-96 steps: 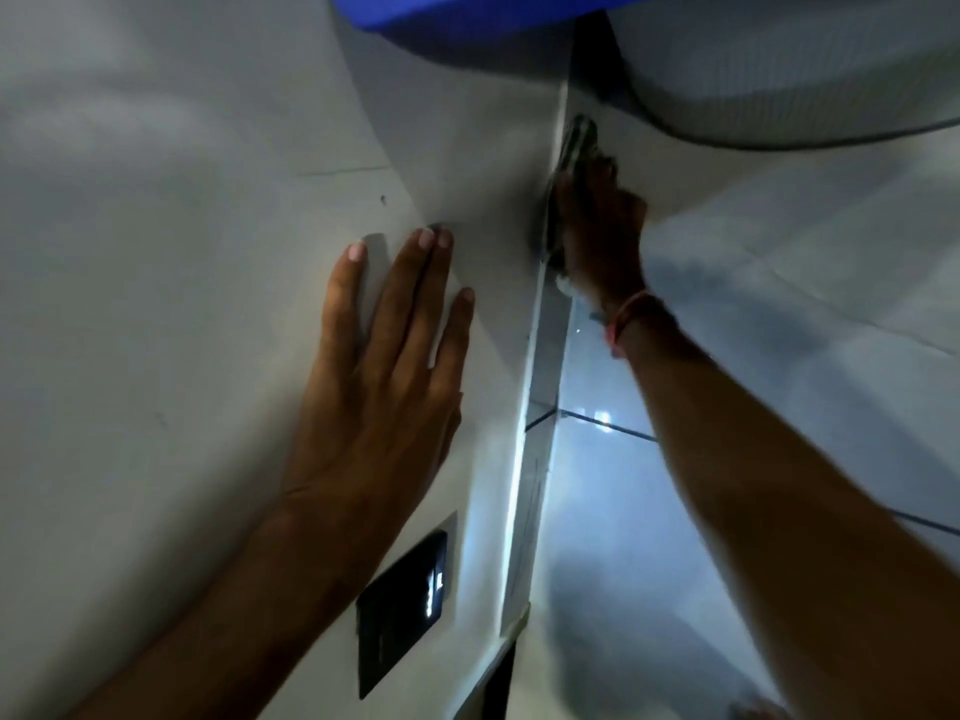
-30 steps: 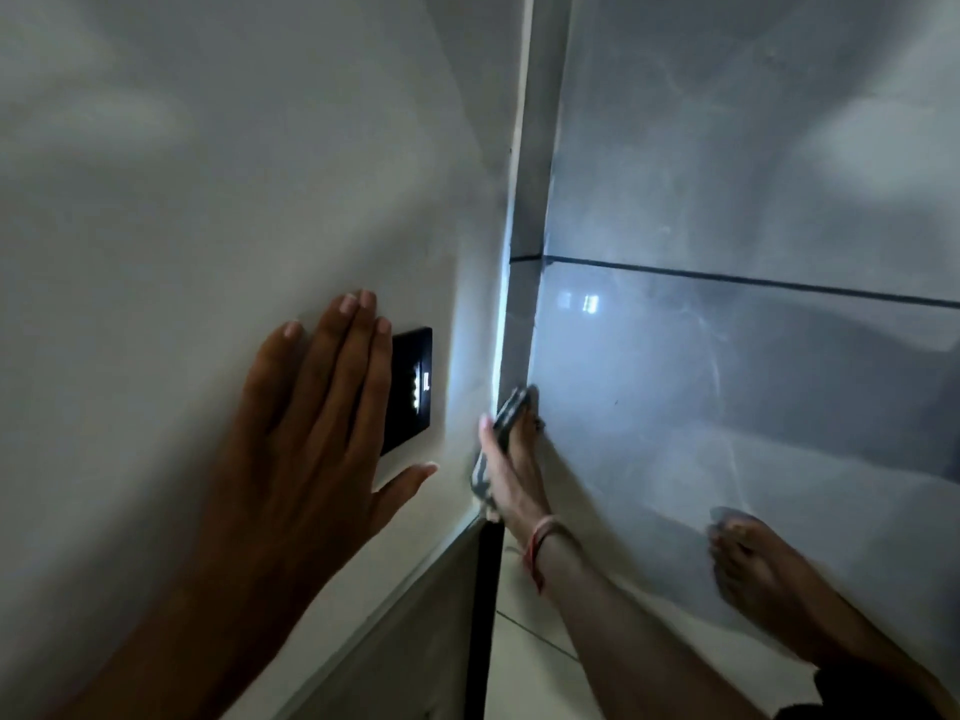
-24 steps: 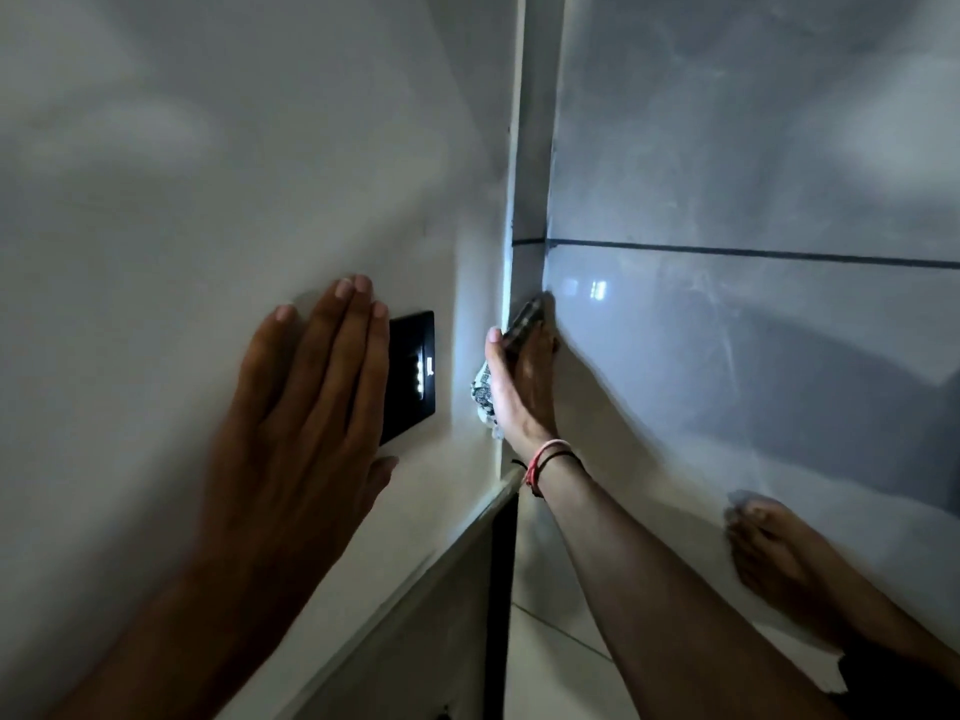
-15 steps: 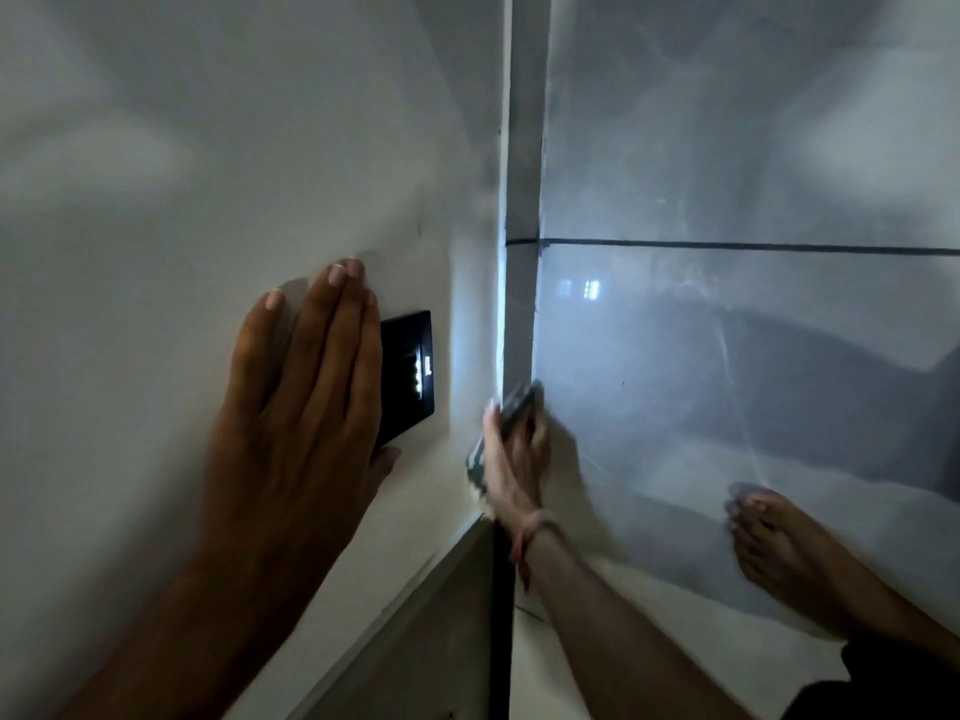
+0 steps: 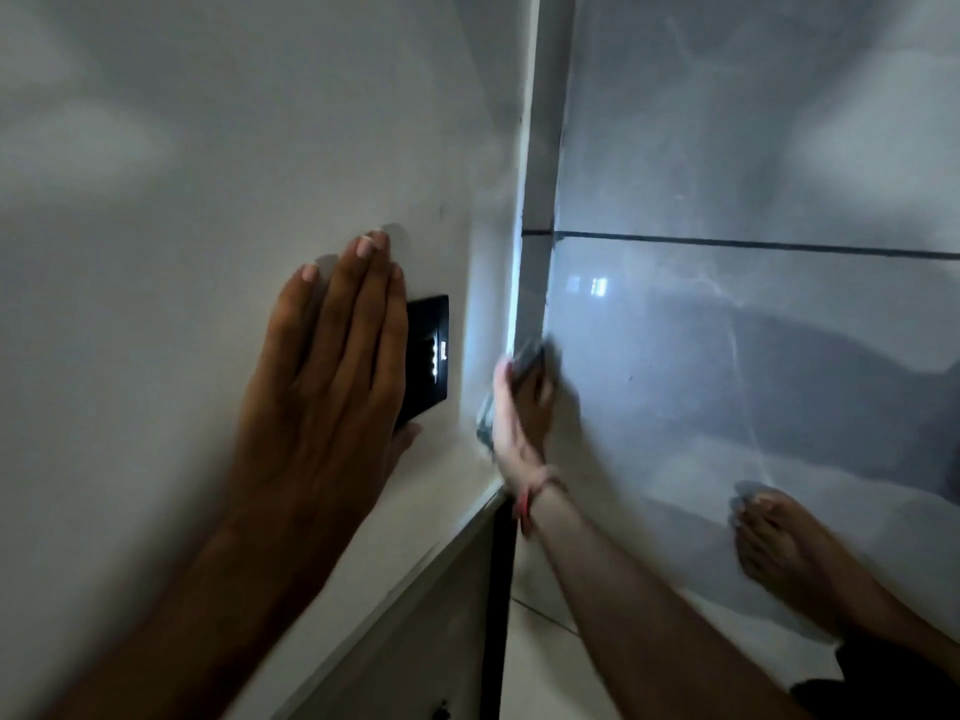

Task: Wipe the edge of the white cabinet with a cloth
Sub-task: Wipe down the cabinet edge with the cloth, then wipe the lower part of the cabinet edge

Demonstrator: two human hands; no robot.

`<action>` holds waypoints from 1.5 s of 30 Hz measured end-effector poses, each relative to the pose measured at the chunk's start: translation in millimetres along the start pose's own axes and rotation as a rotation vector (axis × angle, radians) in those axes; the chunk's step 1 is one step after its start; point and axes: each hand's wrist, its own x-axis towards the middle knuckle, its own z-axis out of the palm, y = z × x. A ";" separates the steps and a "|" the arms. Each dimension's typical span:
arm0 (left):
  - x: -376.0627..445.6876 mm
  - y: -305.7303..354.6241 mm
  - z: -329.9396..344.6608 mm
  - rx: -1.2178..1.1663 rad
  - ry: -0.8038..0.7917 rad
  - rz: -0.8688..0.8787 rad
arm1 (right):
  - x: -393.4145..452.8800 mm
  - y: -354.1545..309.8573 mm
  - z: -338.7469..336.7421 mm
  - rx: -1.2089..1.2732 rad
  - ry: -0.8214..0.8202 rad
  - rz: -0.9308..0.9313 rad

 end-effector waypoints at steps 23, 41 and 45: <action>5.3 -1.9 -0.7 -0.019 0.015 0.009 | -6.0 11.3 2.1 -0.248 -0.007 -0.067; -18.2 -26.9 -42.8 -0.582 -0.005 -0.084 | -45.7 -72.5 -76.3 0.179 -0.273 0.320; -33.7 -38.0 -72.9 -1.380 -0.034 -0.330 | -88.1 -214.9 -132.3 0.251 -0.420 0.387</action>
